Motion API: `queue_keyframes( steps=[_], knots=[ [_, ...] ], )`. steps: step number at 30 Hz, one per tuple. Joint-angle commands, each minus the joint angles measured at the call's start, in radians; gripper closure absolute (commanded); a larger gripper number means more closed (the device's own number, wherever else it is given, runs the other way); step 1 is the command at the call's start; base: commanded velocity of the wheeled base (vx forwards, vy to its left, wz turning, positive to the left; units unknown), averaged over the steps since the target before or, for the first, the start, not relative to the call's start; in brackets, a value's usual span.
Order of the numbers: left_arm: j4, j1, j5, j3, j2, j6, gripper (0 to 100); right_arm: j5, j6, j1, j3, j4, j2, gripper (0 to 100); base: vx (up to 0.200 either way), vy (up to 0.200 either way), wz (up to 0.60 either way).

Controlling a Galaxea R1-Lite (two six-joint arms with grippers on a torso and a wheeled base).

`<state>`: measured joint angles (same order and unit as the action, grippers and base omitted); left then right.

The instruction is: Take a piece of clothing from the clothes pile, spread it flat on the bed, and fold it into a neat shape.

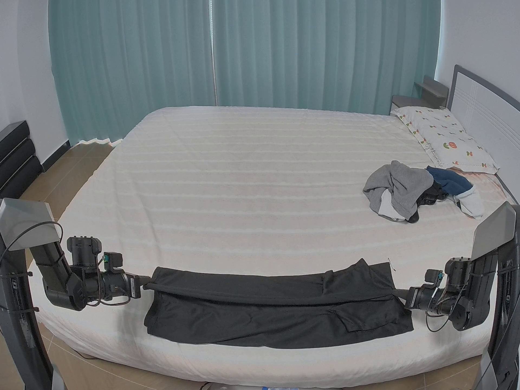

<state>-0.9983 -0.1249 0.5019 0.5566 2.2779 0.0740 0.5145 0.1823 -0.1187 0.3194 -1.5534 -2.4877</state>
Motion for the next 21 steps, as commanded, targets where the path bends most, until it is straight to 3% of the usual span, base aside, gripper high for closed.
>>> queue_keyframes(
  steps=[1, 7, 16, 17, 21],
  knots=[
    [0.001, -0.001, 0.000, -0.018, 0.025, 0.026, 100, -0.001, -0.009, -0.009, -0.011, -0.013, -0.027, 100, 0.000, 0.000, 0.00],
    [0.052, -0.004, 0.000, -0.020, 0.052, 0.101, 100, -0.002, -0.041, -0.013, -0.037, -0.013, -0.036, 100, 0.000, 0.000, 0.00],
    [0.066, -0.004, 0.000, -0.020, 0.055, 0.112, 100, -0.050, -0.050, -0.007, -0.031, -0.013, -0.054, 100, 0.000, 0.000, 0.00],
    [0.066, -0.004, 0.000, -0.020, 0.058, 0.112, 0, -0.051, -0.050, -0.002, -0.031, -0.013, -0.060, 0, 0.000, 0.000, 0.00],
    [0.064, -0.002, -0.002, -0.021, 0.058, 0.112, 0, -0.048, -0.049, 0.001, -0.031, -0.013, -0.053, 0, 0.000, 0.000, 0.00]
  ],
)
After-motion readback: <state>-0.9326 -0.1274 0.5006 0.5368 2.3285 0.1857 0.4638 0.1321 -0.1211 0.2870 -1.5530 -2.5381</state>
